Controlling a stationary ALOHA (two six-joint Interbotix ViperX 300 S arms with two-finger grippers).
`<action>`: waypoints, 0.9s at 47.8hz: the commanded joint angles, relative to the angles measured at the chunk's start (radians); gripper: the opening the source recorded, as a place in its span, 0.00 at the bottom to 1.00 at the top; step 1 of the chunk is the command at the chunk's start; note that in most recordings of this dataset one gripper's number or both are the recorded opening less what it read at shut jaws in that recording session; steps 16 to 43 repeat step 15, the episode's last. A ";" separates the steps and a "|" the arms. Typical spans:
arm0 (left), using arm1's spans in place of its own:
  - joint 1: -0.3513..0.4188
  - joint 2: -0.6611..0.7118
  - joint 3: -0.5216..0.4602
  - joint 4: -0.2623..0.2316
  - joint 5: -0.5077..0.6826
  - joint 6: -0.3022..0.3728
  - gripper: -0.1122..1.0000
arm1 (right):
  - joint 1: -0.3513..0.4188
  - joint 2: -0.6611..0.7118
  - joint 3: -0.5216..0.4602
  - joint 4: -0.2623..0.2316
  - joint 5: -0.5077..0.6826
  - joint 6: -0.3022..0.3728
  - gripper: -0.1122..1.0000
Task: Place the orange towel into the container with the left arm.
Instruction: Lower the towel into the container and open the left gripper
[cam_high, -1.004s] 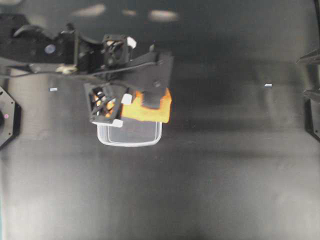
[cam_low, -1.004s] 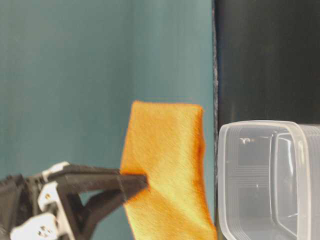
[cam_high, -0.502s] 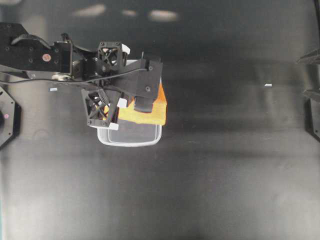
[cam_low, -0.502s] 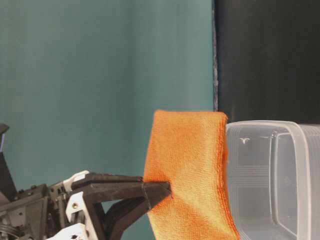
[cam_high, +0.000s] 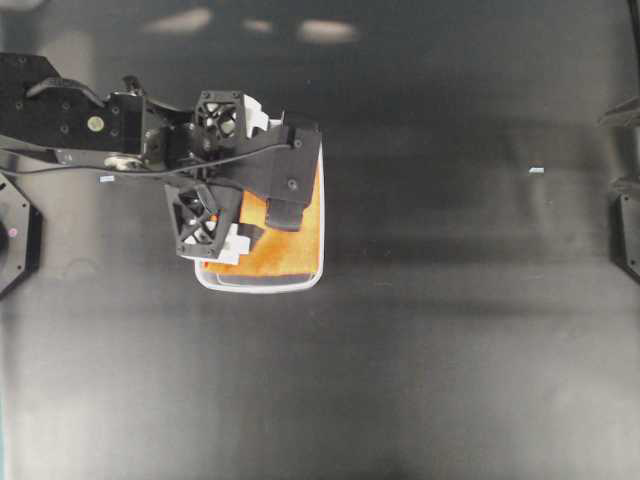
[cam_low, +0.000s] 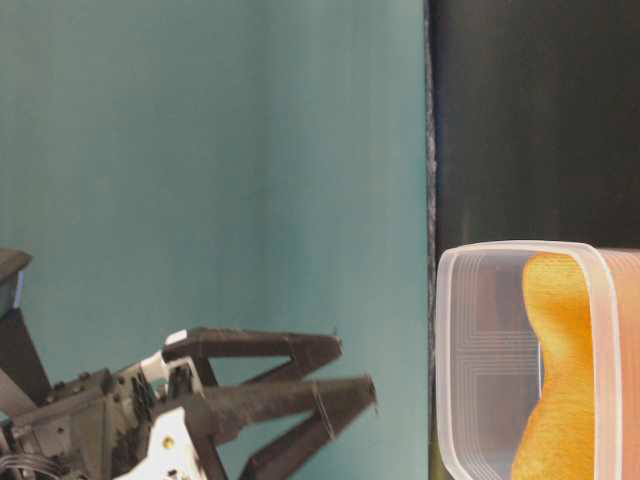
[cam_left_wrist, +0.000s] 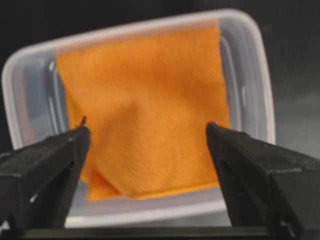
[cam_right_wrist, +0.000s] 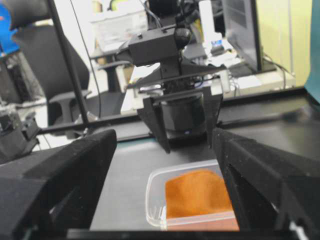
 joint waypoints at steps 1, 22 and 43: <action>0.000 -0.046 -0.018 0.003 -0.034 -0.008 0.88 | -0.003 0.003 -0.020 0.003 -0.003 -0.002 0.78; 0.002 -0.276 0.018 0.003 -0.110 -0.017 0.88 | -0.011 -0.003 -0.026 0.003 0.000 0.002 0.78; 0.002 -0.276 0.018 0.003 -0.110 -0.017 0.88 | -0.011 -0.003 -0.026 0.003 0.000 0.002 0.78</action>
